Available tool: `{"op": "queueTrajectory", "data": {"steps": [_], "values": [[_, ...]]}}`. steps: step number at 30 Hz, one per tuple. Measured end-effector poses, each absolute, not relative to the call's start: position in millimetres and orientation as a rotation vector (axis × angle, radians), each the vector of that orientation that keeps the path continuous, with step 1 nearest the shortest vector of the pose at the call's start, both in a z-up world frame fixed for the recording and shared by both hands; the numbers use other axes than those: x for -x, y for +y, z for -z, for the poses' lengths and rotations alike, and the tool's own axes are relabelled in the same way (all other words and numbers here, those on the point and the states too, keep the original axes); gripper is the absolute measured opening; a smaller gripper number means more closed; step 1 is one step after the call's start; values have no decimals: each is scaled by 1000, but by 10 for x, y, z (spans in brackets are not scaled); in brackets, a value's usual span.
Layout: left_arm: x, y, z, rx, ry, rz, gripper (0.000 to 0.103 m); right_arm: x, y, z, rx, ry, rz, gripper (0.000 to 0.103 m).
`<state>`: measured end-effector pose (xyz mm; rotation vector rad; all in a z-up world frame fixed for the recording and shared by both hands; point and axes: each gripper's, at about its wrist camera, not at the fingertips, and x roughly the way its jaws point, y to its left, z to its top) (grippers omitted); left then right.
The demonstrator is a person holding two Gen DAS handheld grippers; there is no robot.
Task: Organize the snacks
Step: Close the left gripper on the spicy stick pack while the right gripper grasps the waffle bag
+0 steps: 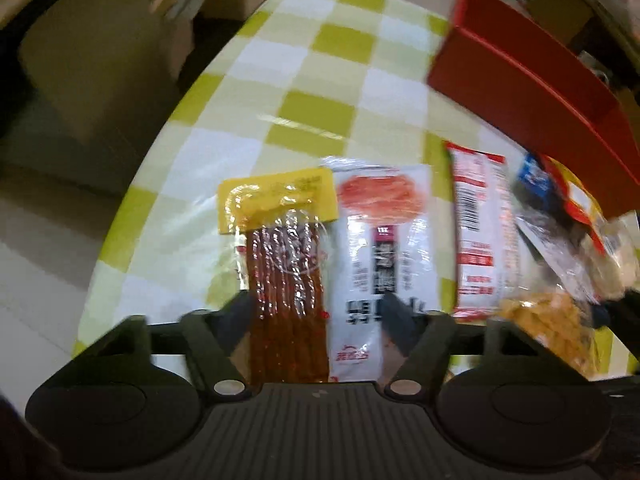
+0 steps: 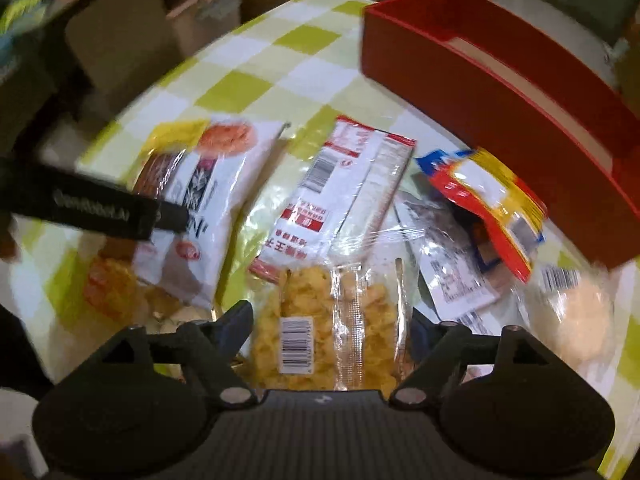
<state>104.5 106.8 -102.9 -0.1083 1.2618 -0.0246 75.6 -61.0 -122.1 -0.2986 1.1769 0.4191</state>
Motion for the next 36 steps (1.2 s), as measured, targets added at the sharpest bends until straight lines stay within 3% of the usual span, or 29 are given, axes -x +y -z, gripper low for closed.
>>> {"op": "queueTrajectory", "data": {"steps": [1,5,10,12,14,16,18,20,24,28,31,36], "values": [[-1042,1043,1015,111,1261,39,57,-757,-603,1222,289,1180,-418,85],[-1027,1049,943,153,1273,75,35,-753,-683,1133,255,1179,-400,79],[-983,1122,902,202,1283,99,31,-674,-828,1021,215,1170,-380,78],[-980,1153,909,223,1286,101,38,-659,-860,959,196,1157,-380,78],[-974,1187,903,239,1288,95,67,-651,-883,898,175,1144,-379,78],[-971,1211,886,229,1273,64,80,-642,-894,858,163,1138,-382,78],[-978,1204,881,193,1259,36,82,-638,-897,845,156,1138,-384,78],[-1011,1162,934,145,1264,2,93,-638,-896,848,154,1143,-387,78],[-1141,1104,1098,121,1295,-57,93,-622,-935,870,145,1153,-397,78],[-1272,1097,1086,178,1292,-33,77,-601,-994,877,134,1157,-402,78],[-1227,980,1045,150,1270,-10,57,-615,-1040,864,128,1152,-388,78],[-1125,906,1030,124,1283,5,54,-584,-1061,810,115,1132,-393,78]]}}
